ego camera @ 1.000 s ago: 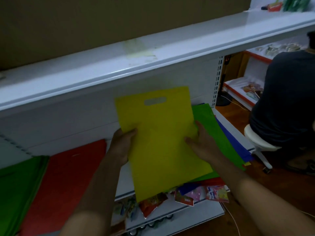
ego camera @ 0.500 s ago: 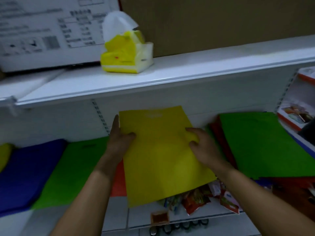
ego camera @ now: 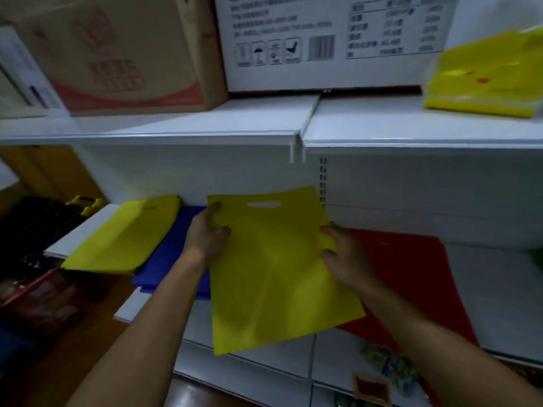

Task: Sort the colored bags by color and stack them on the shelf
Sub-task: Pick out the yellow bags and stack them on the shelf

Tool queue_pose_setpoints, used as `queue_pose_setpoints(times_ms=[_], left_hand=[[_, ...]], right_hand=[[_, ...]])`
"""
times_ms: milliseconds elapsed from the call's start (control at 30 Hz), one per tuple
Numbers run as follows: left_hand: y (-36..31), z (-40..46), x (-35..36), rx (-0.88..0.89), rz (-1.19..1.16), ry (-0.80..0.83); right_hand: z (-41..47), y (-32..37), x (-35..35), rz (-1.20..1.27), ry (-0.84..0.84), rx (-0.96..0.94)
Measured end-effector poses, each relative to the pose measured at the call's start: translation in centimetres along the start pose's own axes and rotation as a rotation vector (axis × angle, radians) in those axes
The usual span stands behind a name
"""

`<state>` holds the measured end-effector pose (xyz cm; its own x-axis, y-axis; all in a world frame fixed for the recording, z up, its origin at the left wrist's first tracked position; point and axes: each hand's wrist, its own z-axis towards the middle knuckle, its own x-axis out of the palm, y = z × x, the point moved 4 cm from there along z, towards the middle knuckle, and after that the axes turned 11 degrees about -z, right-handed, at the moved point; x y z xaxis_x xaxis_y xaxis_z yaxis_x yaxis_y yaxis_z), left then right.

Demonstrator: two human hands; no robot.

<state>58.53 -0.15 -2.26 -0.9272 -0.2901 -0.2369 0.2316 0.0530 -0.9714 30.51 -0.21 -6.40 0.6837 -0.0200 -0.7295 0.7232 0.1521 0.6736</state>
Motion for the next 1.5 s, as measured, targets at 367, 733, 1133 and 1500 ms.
queue_pose_setpoints(times_ms=[367, 733, 1133, 1500], left_hand=[[4.7, 4.8, -14.3, -0.027, 0.133, -0.270], [8.8, 13.5, -30.1, -0.015, 0.230, -0.241], [12.8, 21.8, -38.6, -0.041, 0.288, -0.248], [19.0, 29.8, -40.0, -0.168, 0.285, -0.092]], right_hand=[[6.2, 10.5, 12.9, 0.075, 0.132, -0.073], [10.1, 22.4, 24.9, 0.051, 0.094, -0.072], [14.5, 28.7, 35.0, 0.090, 0.149, -0.001], [17.1, 28.9, 42.6, -0.056, 0.351, 0.054]])
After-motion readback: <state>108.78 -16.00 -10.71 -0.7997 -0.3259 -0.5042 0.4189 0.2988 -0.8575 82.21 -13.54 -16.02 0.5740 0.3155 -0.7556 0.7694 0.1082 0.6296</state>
